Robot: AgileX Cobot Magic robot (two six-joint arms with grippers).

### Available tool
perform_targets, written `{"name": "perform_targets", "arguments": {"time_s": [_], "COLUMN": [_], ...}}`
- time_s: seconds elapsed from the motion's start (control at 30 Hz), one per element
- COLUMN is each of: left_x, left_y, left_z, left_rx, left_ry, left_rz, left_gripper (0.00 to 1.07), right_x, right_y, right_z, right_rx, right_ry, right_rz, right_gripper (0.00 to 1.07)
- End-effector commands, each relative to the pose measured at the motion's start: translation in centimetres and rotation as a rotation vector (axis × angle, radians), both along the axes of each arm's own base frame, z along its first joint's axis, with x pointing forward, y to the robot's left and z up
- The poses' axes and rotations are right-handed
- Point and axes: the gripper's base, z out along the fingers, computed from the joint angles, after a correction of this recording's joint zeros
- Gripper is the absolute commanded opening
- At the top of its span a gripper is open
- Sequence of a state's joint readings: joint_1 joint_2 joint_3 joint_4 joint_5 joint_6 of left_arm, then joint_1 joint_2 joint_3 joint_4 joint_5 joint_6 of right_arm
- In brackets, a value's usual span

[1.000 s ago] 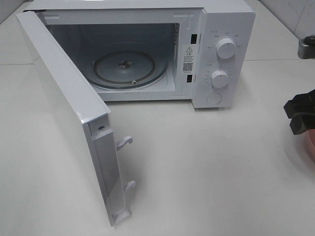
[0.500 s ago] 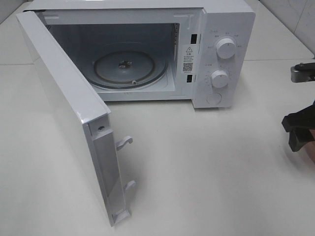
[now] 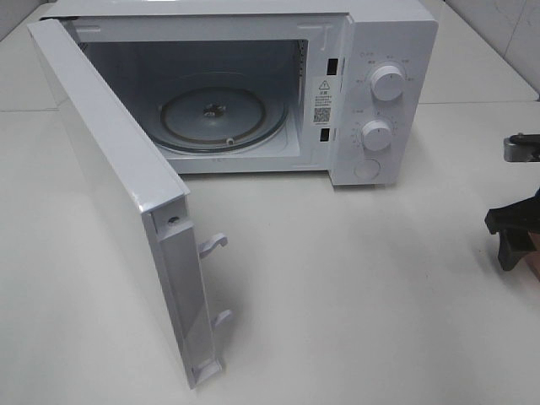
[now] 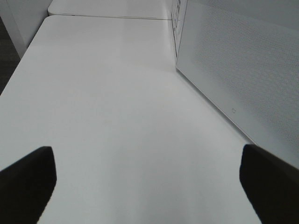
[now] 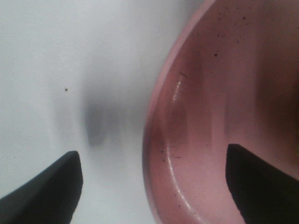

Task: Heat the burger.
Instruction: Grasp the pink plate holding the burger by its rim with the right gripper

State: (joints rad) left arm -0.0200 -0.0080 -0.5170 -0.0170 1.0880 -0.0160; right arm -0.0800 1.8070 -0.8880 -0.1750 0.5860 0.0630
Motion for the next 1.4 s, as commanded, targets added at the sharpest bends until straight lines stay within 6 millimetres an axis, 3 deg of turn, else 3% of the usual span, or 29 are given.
{"name": "perform_targets", "arguments": {"time_s": [0.03,0.2,0.5,0.73,0.9,0.93,1.0,1.03,1.07,1.1,1.13,1.2,1.4], "left_x": [-0.1,-0.1,-0.1,-0.1,-0.1,-0.1,-0.1,-0.1,-0.1,-0.1,-0.1,-0.1,-0.1], "left_y": [0.0,0.0,0.0,0.0,0.0,0.0,0.0,0.0,0.0,0.0,0.0,0.0,0.0], "left_z": [0.1,0.1,0.1,0.1,0.1,0.1,0.1,0.1,0.1,0.1,0.1,0.1,0.1], "left_rx": [-0.001,-0.001,-0.001,-0.001,-0.001,-0.001,-0.001,-0.001,-0.001,-0.001,-0.001,-0.001,-0.001], "left_ry": [-0.028,-0.028,-0.028,-0.028,-0.028,-0.028,-0.028,-0.028,-0.028,-0.028,-0.028,-0.028,-0.028], "left_rz": [-0.004,-0.004,-0.004,-0.004,-0.004,-0.004,-0.004,-0.004,-0.004,-0.004,-0.004,-0.004,-0.004], "left_gripper": [1.01,1.01,1.01,1.01,1.01,1.01,1.01,1.01,1.01,1.01,1.01,1.01,1.01], "right_x": [0.2,0.3,0.3,0.3,-0.1,-0.2,-0.2,-0.2,-0.2,-0.2,-0.2,-0.2,-0.1], "right_y": [-0.6,-1.4,-1.4,-1.4,-1.4,-1.4,-1.4,-1.4,-1.4,-1.4,-1.4,-1.4,-1.5], "right_z": [-0.2,-0.3,-2.1,-2.2,-2.2,-2.2,-2.2,-2.2,-2.2,-2.2,-2.2,-2.2,-2.2], "right_rx": [0.006,0.020,0.032,0.031,0.024,0.023,0.023,0.022,0.022,0.022,0.022,0.022,0.022], "right_ry": [-0.009,-0.032,0.025,0.036,0.083,0.088,0.089,0.086,0.086,0.086,0.086,0.087,0.078], "right_rz": [-0.001,-0.027,-0.019,-0.005,0.000,0.001,0.001,0.002,0.002,0.002,0.002,0.002,0.008], "right_gripper": [0.80,0.79,0.76,0.76,0.70,0.62,0.56,0.41,0.41,0.25,0.25,0.01,0.00]}}
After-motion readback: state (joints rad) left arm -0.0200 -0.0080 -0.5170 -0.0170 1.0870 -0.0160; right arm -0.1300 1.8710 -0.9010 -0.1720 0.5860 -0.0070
